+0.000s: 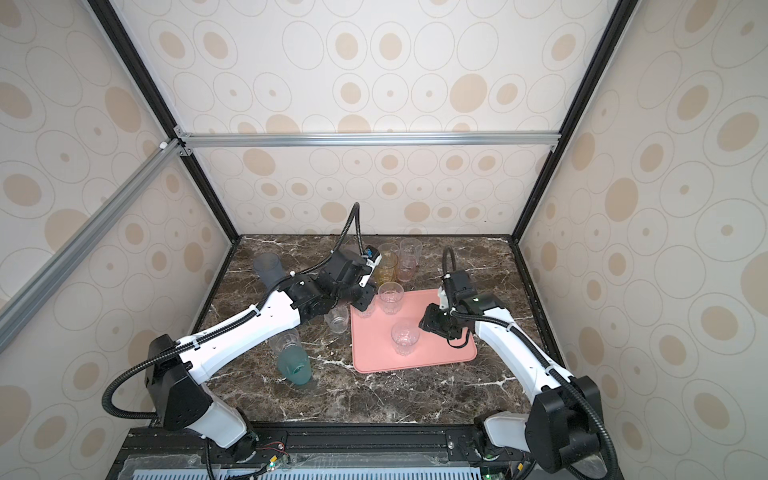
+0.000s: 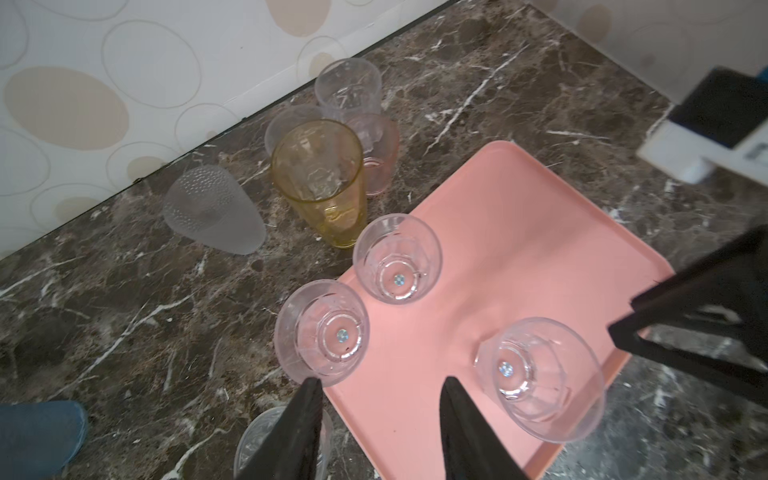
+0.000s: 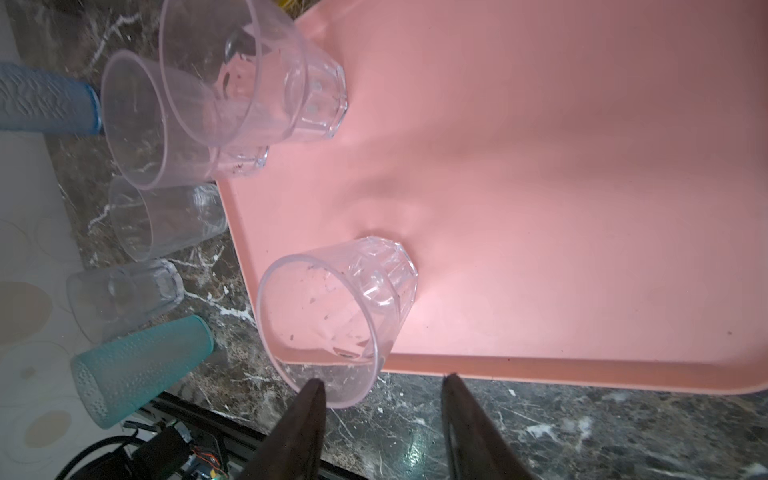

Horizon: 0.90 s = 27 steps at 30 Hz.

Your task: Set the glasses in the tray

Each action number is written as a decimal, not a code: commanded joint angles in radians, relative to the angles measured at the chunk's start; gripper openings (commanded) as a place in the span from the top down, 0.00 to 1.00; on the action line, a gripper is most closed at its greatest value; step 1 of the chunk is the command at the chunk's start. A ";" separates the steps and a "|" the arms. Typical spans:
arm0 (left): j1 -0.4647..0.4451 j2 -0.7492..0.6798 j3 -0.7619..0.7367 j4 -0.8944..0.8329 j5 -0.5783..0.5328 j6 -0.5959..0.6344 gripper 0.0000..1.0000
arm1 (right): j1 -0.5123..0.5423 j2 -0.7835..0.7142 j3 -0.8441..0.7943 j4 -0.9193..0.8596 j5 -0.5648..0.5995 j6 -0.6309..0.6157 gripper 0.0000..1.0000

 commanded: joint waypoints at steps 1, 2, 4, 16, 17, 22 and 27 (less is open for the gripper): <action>-0.008 -0.041 -0.054 0.106 -0.079 -0.035 0.53 | 0.050 0.037 0.062 -0.116 0.133 -0.064 0.52; -0.009 -0.055 -0.083 0.142 -0.081 -0.048 0.52 | 0.055 0.051 0.078 -0.135 0.155 -0.078 0.53; -0.008 -0.076 -0.133 0.202 -0.093 -0.074 0.52 | 0.061 0.075 0.095 -0.154 0.180 -0.101 0.53; -0.005 -0.068 -0.187 0.233 -0.122 -0.026 0.50 | 0.095 0.200 0.099 -0.036 0.168 -0.057 0.57; -0.003 -0.074 -0.199 0.239 -0.127 -0.018 0.50 | 0.095 0.204 0.104 -0.041 0.174 -0.054 0.58; 0.020 -0.133 -0.266 0.286 -0.114 -0.023 0.50 | 0.094 0.239 0.128 -0.060 0.219 -0.066 0.64; 0.055 -0.185 -0.314 0.328 -0.108 -0.010 0.48 | 0.099 0.272 0.145 -0.059 0.255 -0.101 0.79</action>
